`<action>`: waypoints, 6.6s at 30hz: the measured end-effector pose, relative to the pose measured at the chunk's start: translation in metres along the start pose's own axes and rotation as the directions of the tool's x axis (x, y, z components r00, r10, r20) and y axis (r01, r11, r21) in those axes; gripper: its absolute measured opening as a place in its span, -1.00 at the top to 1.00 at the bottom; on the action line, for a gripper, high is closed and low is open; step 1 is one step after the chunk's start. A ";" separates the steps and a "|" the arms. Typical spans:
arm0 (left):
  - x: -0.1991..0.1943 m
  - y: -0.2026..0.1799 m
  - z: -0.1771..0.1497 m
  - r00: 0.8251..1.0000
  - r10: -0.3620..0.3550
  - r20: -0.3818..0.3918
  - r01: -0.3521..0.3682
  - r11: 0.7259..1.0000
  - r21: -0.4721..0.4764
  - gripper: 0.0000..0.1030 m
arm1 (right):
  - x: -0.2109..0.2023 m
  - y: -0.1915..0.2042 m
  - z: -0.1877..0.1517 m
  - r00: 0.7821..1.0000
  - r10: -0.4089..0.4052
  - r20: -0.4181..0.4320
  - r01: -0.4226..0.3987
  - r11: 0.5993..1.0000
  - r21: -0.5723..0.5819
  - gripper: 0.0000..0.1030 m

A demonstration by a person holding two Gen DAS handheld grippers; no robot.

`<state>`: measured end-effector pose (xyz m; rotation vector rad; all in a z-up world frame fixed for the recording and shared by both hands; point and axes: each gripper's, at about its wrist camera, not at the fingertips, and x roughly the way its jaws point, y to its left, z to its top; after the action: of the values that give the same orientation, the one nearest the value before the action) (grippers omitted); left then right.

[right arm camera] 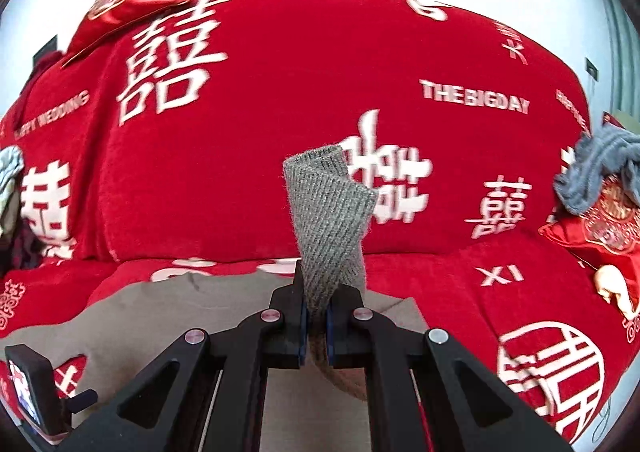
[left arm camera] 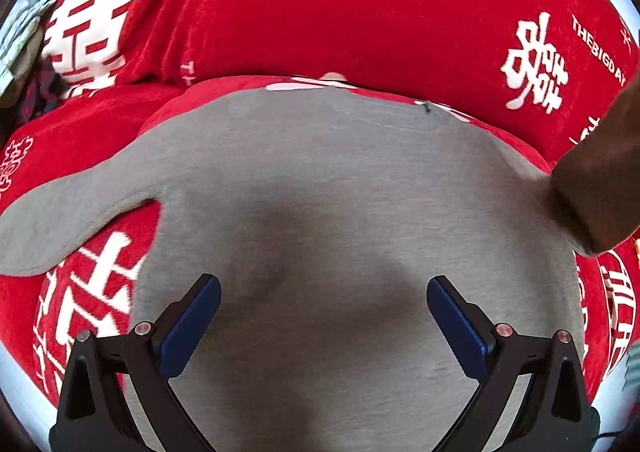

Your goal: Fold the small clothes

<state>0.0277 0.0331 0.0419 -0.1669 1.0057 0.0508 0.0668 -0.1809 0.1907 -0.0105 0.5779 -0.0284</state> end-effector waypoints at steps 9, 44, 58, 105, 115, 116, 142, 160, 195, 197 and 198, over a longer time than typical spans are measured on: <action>-0.001 0.034 -0.005 1.000 0.010 -0.001 -0.010 0.999 -0.047 -1.00 | 0.018 0.061 -0.017 0.997 0.044 -0.056 -0.047 0.997 -0.058 0.87; -0.018 0.100 -0.015 0.999 0.040 0.022 -0.037 0.991 -0.125 -1.00 | 0.078 0.193 -0.099 0.953 0.138 -0.269 -0.206 0.948 -0.243 0.87; -0.018 0.125 -0.018 0.999 0.052 0.012 -0.049 0.981 -0.190 -1.00 | 0.094 0.225 -0.102 0.927 0.196 -0.321 -0.276 0.934 -0.228 0.87; 0.001 -0.018 0.026 1.000 0.002 0.015 -0.003 0.998 0.064 -1.00 | 0.119 0.020 -0.117 0.921 0.152 -0.358 -0.179 0.983 -0.044 -0.09; 0.061 -0.037 0.036 0.996 0.056 -0.074 -0.050 0.995 0.089 -1.00 | 0.168 -0.021 -0.101 0.910 0.106 -0.402 -0.108 0.994 0.020 -0.08; 0.063 -0.035 0.038 0.996 0.068 -0.062 -0.062 0.994 0.087 -1.00 | 0.172 -0.021 -0.099 0.908 0.102 -0.406 -0.103 0.994 0.018 -0.08; 0.040 -0.030 0.012 0.995 0.081 -0.051 -0.077 0.995 0.070 -1.00 | 0.085 0.014 -0.141 0.922 0.109 -0.371 -0.142 0.988 -0.063 -0.42; -0.030 0.091 -0.034 0.976 0.209 0.054 -0.196 0.962 -0.188 -1.00 | 0.034 0.026 -0.179 0.936 0.069 -0.345 -0.133 0.977 -0.168 -0.43; -0.039 0.412 -0.008 0.908 0.419 0.018 -0.254 0.585 -0.770 0.73 | 0.080 0.189 -0.096 0.936 0.139 -0.324 -0.265 0.885 -0.383 -0.43; -0.048 0.412 -0.012 0.909 0.413 0.046 -0.230 0.591 -0.773 0.73 | 0.094 0.220 -0.090 0.922 0.181 -0.343 -0.313 0.869 -0.383 -0.43; -0.052 0.410 -0.013 0.907 0.416 0.056 -0.225 0.596 -0.771 0.73 | 0.102 0.236 -0.088 0.919 0.182 -0.351 -0.319 0.865 -0.387 -0.43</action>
<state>-0.0596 0.4376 0.0316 -0.7312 0.7093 0.8325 0.1095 0.0513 0.0572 -0.3764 0.8828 0.3670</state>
